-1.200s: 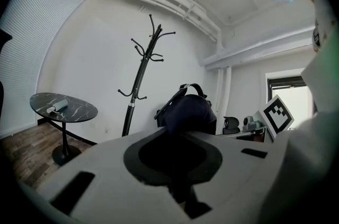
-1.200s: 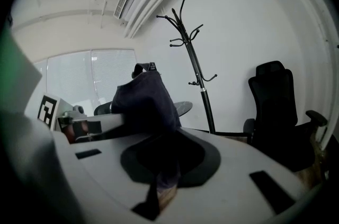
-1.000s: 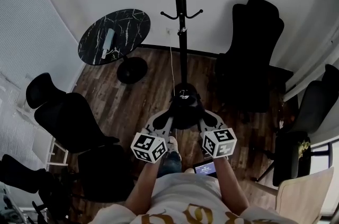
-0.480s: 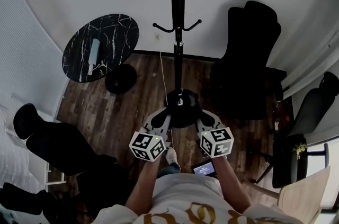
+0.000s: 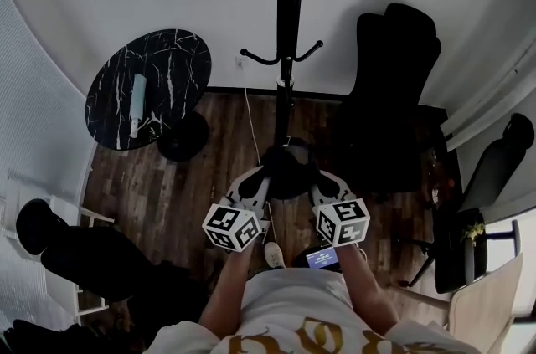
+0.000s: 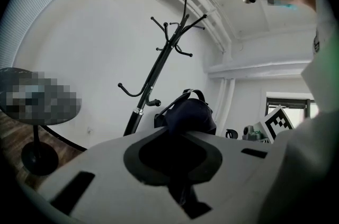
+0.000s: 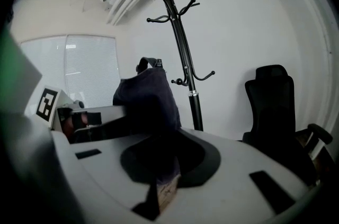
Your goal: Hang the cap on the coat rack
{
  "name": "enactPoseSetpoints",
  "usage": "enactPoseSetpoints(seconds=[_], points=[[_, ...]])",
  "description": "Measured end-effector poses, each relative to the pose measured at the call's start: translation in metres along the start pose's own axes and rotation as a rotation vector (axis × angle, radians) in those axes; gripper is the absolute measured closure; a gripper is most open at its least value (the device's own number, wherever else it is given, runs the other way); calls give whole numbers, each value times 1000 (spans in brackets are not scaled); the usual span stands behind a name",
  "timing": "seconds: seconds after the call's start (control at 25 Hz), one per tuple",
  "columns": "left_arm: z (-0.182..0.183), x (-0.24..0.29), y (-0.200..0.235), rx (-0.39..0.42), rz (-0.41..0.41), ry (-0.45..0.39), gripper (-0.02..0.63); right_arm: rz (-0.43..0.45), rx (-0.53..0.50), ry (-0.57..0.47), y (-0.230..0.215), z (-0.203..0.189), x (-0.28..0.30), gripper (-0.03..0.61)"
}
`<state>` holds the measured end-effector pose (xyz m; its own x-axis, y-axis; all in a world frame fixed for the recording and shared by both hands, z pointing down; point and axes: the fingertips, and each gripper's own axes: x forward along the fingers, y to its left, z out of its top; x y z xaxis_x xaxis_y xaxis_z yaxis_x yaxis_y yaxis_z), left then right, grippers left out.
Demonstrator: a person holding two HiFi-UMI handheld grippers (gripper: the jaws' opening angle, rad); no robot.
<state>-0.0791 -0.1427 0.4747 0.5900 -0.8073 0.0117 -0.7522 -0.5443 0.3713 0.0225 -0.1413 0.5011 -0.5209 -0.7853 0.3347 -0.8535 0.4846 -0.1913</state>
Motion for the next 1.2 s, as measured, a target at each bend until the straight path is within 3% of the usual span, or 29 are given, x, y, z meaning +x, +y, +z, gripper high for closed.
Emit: enactPoseSetpoints(seconds=[0.52, 1.2], points=[[7, 22, 23, -20, -18, -18, 589, -16, -36, -18, -8, 10, 29, 551], [5, 54, 56, -8, -12, 30, 589, -26, -23, -16, -33, 21, 72, 551]])
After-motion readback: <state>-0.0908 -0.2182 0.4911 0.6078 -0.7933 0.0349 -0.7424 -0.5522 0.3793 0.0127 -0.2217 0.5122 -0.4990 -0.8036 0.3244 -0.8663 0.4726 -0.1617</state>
